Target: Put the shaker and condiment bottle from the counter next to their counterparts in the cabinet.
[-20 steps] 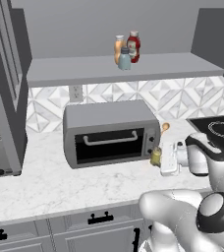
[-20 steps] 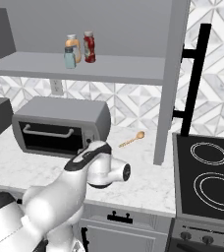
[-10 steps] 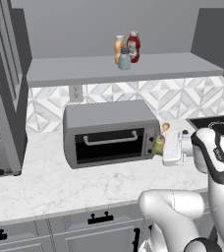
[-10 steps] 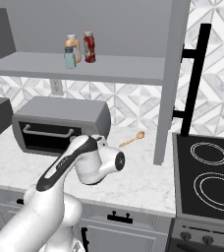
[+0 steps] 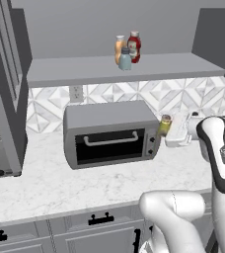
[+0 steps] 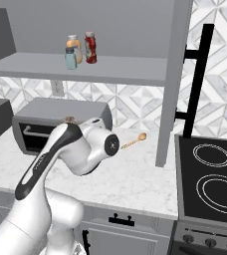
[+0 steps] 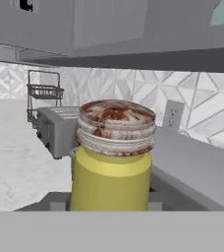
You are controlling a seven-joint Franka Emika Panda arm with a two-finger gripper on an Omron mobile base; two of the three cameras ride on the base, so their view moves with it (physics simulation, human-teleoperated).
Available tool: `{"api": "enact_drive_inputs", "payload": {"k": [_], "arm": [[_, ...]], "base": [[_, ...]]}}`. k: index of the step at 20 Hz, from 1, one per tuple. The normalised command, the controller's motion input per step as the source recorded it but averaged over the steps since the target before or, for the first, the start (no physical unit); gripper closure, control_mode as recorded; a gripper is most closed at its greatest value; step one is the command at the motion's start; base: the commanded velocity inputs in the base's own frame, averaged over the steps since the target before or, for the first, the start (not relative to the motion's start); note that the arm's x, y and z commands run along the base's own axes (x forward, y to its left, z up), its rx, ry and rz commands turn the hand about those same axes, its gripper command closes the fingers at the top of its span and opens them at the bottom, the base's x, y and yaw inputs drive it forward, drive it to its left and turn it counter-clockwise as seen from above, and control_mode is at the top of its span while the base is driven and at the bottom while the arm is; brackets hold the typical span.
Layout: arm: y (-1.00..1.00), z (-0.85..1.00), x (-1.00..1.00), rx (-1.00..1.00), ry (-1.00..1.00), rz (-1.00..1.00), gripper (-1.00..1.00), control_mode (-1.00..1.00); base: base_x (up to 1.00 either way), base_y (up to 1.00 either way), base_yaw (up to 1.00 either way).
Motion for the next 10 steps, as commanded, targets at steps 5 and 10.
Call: {"api": "enact_drive_inputs", "payload": {"k": [5,10], "arm": [[-0.09,0.93,0.0,0.0,0.05,-0.11,1.0,-1.0],[0.0,0.74,0.16,0.0,0.0,-0.06,1.0,-1.0]], "base": [[0.0,0.0,0.0],[0.0,0.0,0.0]]}}
